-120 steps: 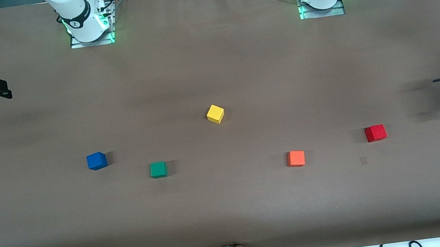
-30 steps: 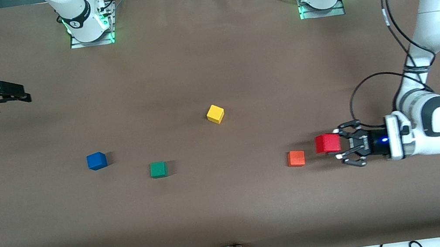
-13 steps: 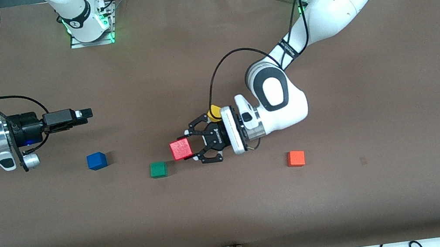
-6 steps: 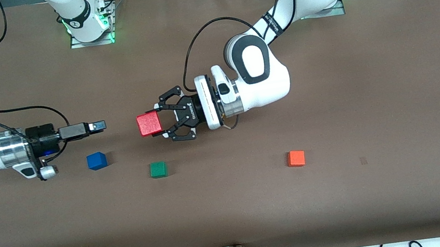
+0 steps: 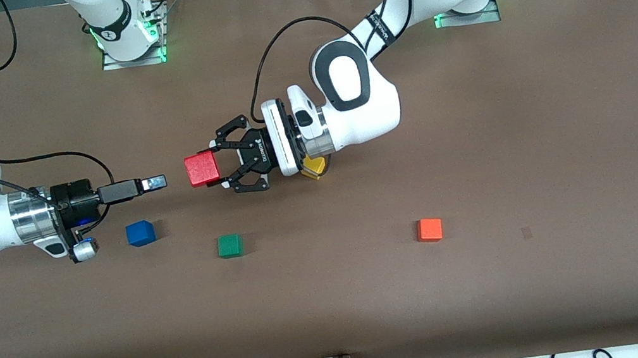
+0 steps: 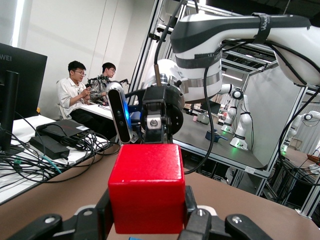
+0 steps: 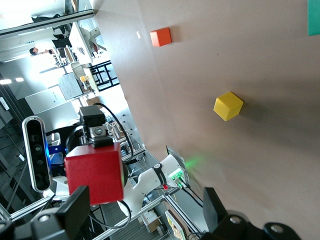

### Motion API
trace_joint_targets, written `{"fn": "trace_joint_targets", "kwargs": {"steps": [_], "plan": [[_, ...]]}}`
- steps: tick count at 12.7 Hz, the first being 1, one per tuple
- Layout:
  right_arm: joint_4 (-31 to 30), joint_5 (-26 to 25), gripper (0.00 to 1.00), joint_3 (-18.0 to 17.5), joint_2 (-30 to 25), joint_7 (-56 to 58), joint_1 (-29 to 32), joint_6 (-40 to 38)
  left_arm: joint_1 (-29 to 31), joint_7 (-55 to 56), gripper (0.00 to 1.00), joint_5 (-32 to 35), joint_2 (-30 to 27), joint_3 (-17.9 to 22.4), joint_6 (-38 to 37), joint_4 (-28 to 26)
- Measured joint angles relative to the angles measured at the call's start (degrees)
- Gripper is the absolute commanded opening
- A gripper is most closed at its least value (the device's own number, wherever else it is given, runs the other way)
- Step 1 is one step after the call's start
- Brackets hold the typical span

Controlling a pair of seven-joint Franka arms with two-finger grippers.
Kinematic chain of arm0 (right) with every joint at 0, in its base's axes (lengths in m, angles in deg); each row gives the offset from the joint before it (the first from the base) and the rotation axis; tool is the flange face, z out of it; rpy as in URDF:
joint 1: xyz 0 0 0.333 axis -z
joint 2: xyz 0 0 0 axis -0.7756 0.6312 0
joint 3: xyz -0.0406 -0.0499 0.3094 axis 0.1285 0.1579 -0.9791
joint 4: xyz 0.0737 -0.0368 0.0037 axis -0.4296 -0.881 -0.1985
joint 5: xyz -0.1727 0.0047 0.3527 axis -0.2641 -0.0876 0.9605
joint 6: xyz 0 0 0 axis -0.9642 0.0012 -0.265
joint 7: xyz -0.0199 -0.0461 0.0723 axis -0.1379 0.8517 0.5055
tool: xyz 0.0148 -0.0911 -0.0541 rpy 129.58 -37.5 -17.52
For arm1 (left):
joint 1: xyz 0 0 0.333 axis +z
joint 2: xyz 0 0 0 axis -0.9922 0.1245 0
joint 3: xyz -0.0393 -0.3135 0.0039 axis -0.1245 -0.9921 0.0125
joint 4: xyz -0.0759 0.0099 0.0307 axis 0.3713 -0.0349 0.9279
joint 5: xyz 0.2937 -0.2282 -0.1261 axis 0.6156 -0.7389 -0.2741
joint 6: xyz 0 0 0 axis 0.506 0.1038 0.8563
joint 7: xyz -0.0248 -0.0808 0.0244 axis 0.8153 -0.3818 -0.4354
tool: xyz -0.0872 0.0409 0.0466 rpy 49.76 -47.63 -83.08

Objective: Pass red block to right arm, stack on blue
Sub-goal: 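Close the right gripper on the red cube held by the left gripper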

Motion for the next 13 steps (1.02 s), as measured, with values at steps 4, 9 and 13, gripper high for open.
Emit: {"fn": "trace_joint_targets", "kwargs": {"steps": [4, 9, 13], "plan": [[0.9, 0.2, 1.00, 0.0, 0.0, -4.0, -0.6, 0.0, -0.1, 0.1, 0.00, 0.0, 0.0, 0.1, 0.5, 0.0], [2.5, 0.3, 1.00, -0.1, -0.2, -6.7, -3.1, 0.7, -0.3, 0.2, 0.00, 0.0, 0.0, 0.2, 0.6, 0.0], [2.6, 1.2, 1.00, -0.1, -0.2, -6.7, -3.9, 1.4, -0.4, 0.3, 0.00, 0.0, 0.0, 0.2, 0.6, 0.0]]}}
